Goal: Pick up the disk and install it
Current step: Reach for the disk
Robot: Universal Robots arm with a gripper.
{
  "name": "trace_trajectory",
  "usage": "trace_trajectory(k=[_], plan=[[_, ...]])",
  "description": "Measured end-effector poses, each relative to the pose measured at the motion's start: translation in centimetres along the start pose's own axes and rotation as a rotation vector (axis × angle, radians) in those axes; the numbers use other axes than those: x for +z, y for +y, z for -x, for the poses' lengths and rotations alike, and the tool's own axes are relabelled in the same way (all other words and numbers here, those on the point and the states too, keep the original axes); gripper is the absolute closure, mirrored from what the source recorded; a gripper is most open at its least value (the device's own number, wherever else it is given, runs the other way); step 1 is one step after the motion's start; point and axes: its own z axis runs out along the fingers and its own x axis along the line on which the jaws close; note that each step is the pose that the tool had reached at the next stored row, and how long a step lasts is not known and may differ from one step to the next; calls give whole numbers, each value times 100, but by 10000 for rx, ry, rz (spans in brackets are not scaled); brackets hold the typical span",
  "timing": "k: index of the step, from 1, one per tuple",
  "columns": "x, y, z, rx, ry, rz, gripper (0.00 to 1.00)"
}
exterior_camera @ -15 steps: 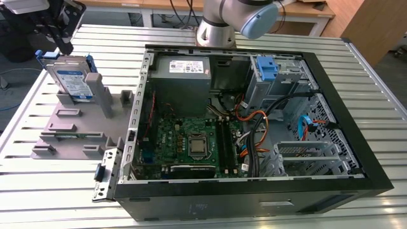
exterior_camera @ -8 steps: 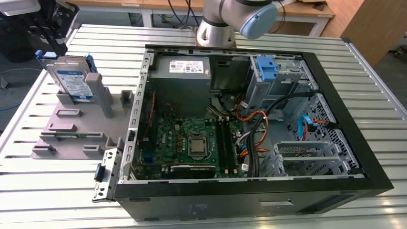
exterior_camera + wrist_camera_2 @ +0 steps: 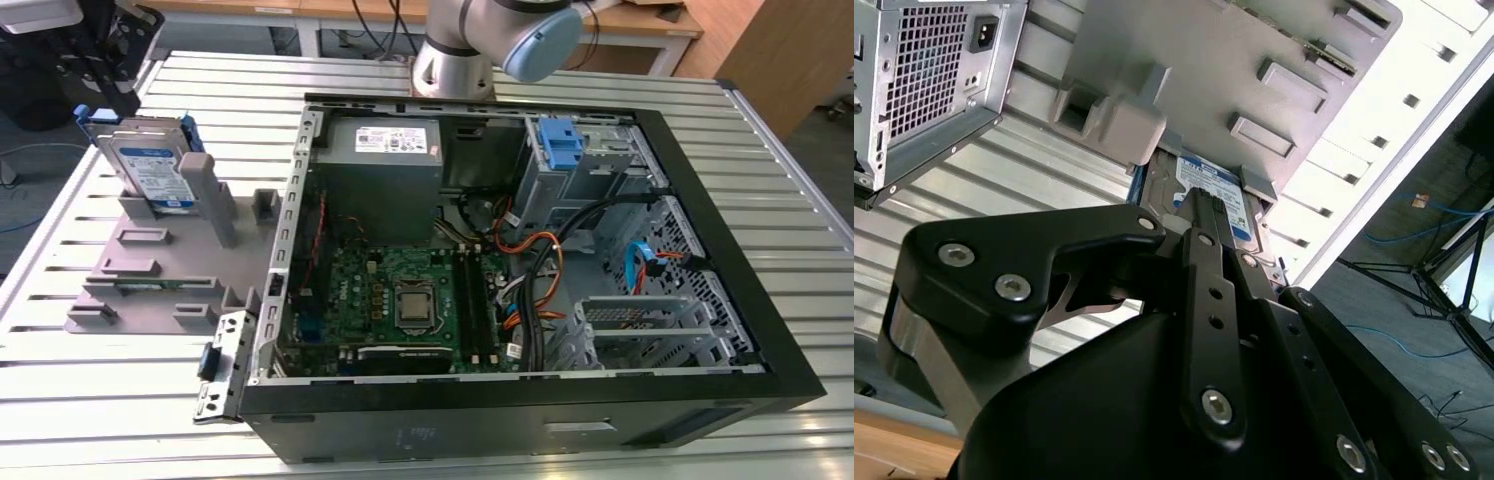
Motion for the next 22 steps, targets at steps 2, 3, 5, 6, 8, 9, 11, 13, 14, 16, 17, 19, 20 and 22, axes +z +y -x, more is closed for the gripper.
trace_trajectory(k=[2,3,5,6,8,9,11,13,14,16,17,19,20,22], plan=[[10,-1,-1,0,3,1,89],[19,-1,-2,1,18,-1,89],[42,-2,-2,4,59,-5,89],[54,-2,-2,3,84,-7,89],[77,-3,-2,6,129,-11,89],[86,-3,-2,6,149,-13,89],[98,-4,-2,7,175,-16,89],[98,-4,-3,8,176,-15,89],[99,-4,-3,7,176,-15,89],[99,-4,-3,7,175,-15,89],[101,-4,-2,8,174,-13,89],[105,6,-3,7,174,-12,89],[106,16,-4,7,176,-12,89],[113,39,-7,7,175,-12,89]])
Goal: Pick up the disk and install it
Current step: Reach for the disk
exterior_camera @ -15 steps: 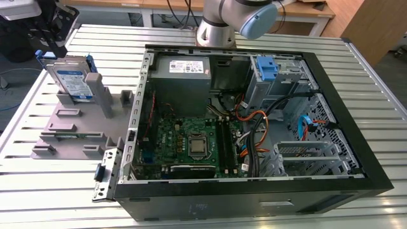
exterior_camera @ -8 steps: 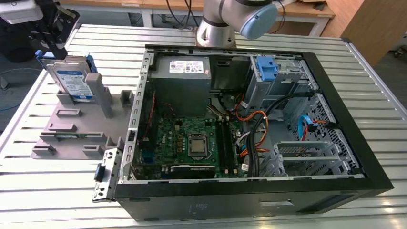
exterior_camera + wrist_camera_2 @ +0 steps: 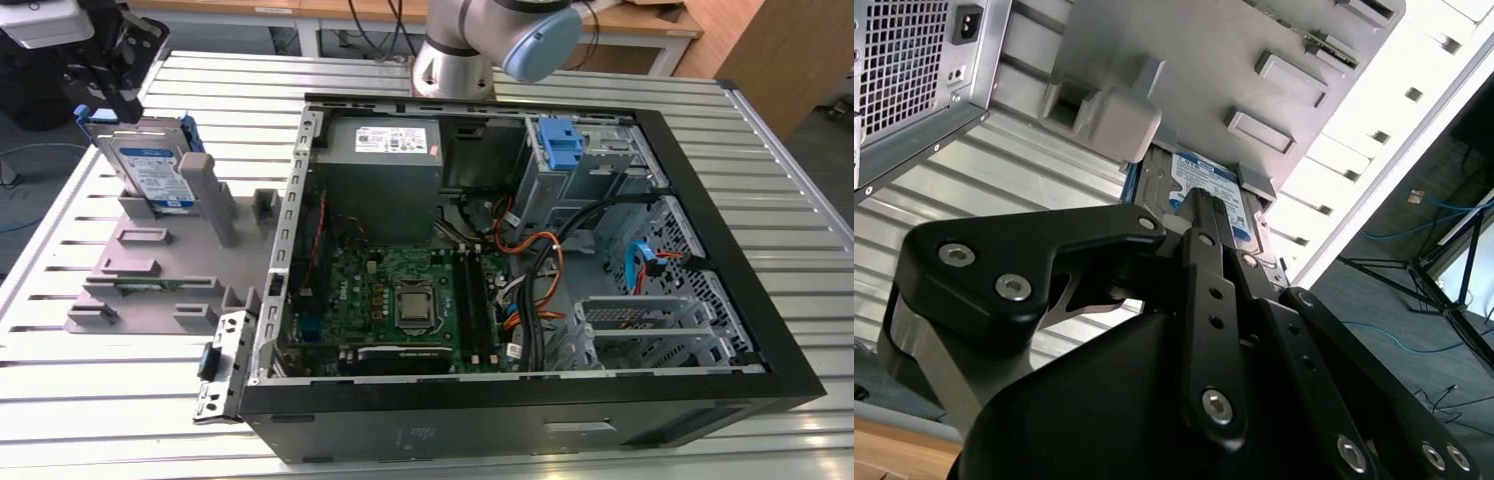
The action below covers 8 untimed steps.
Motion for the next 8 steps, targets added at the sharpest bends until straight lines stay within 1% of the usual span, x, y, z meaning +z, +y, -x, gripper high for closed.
trace_trajectory(k=[5,8], plan=[[22,69,-9,1,-1,1,89],[41,96,-15,1,0,0,89]])
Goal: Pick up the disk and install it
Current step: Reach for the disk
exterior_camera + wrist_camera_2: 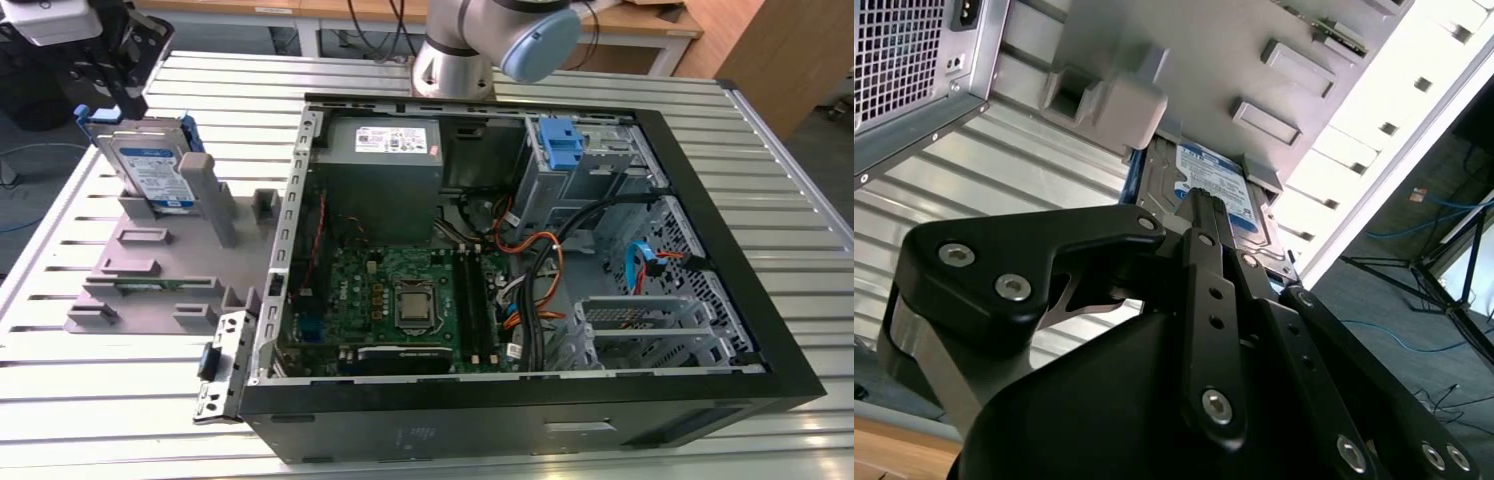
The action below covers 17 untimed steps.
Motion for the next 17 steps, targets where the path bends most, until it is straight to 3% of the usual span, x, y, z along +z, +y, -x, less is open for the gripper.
trace_trajectory(k=[10,17], plan=[[80,118,-46,-1,-1,1,89],[138,217,-130,-1,2,-1,89]])
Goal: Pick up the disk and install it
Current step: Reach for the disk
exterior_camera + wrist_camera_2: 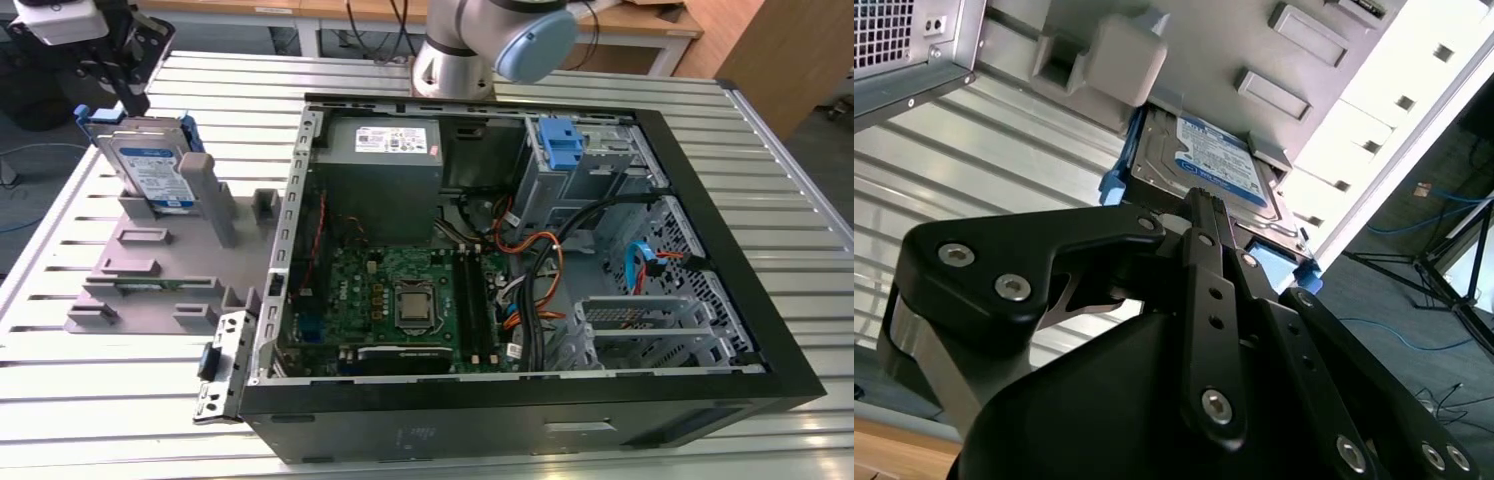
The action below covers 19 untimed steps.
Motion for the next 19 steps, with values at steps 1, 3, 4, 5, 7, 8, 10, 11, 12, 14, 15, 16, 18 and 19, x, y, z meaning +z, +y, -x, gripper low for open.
trace_trajectory(k=[1,3,4,5,7,8,10,11,12,14,15,16,18,19], plan=[[10,14,-14,0,-1,1,89],[30,35,-40,1,-3,2,89],[39,44,-52,1,-2,2,89],[48,51,-64,1,-2,1,89],[64,64,-91,1,-1,0,89],[71,67,-103,1,-1,1,89],[81,73,-124,0,-2,1,89],[87,75,-134,1,-3,2,89],[92,78,-142,0,-3,2,89],[103,81,-150,1,-2,1,89],[109,83,-152,0,-2,1,89],[115,85,-154,0,-1,1,89],[125,87,-158,0,-2,1,89],[127,87,-159,0,0,0,89]])
